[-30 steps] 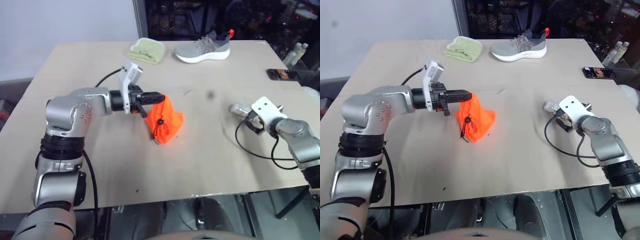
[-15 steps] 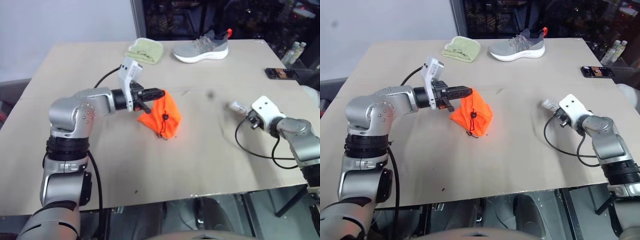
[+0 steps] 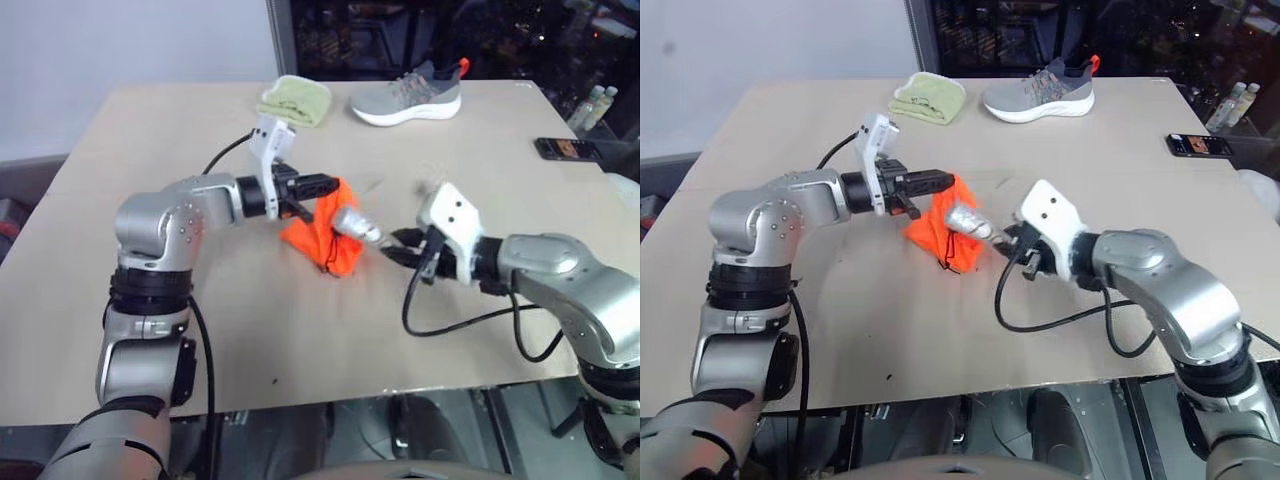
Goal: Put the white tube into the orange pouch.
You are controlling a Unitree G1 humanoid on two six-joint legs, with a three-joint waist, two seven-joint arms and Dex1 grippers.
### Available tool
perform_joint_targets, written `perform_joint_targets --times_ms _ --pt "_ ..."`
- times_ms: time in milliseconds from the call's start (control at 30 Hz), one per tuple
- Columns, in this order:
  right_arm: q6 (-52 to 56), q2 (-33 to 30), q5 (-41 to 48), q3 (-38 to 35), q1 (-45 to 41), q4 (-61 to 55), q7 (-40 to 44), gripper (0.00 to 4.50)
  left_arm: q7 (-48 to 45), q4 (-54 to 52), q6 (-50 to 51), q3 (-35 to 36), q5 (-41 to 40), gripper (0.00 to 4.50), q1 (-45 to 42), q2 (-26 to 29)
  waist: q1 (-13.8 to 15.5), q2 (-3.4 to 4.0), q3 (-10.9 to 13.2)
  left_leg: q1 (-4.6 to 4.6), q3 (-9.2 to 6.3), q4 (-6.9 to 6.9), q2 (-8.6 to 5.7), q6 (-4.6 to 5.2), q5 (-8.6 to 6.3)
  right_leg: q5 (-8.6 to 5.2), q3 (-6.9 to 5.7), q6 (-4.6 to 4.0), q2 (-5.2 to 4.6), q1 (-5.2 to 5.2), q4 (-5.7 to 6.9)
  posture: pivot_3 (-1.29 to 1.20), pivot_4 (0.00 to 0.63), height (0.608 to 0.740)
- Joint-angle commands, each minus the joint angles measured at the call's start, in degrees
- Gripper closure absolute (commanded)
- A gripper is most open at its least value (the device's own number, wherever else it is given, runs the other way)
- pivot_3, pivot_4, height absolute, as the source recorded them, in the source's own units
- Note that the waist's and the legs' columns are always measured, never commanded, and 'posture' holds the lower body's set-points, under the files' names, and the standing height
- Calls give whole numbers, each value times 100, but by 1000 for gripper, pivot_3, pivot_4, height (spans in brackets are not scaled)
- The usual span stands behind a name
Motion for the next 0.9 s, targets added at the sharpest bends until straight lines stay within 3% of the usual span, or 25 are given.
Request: perform_joint_targets --times_ms 33,233,467,900 --pt "-40 97 -55 101 -177 391 -97 3310 -638 -541 -120 -77 -217 4500 104 258 -15 1 0 0 1 -2 0 0 0 0 1 0 0 -1 1 0 150 740" --pt "293 48 -128 213 -405 882 -221 3310 -1262 -917 -10 -149 -456 4500 386 671 -23 2 1 2 2 -4 5 0 0 0 2 -1 2 -4 2 0 150 740" --pt "721 63 -188 97 -601 1096 -518 3310 -1305 -940 379 -142 -723 4500 387 635 -10 2 1 0 0 -3 1 1 0 0 -2 0 0 -2 2 0 150 740" --pt "-991 -663 -1521 2257 -1611 1350 349 3310 -499 -35 312 -568 46 4500 -214 -43 -12 3 2 -2 4 -3 -2 1 0 0 -3 0 1 -3 0 0 150 740"
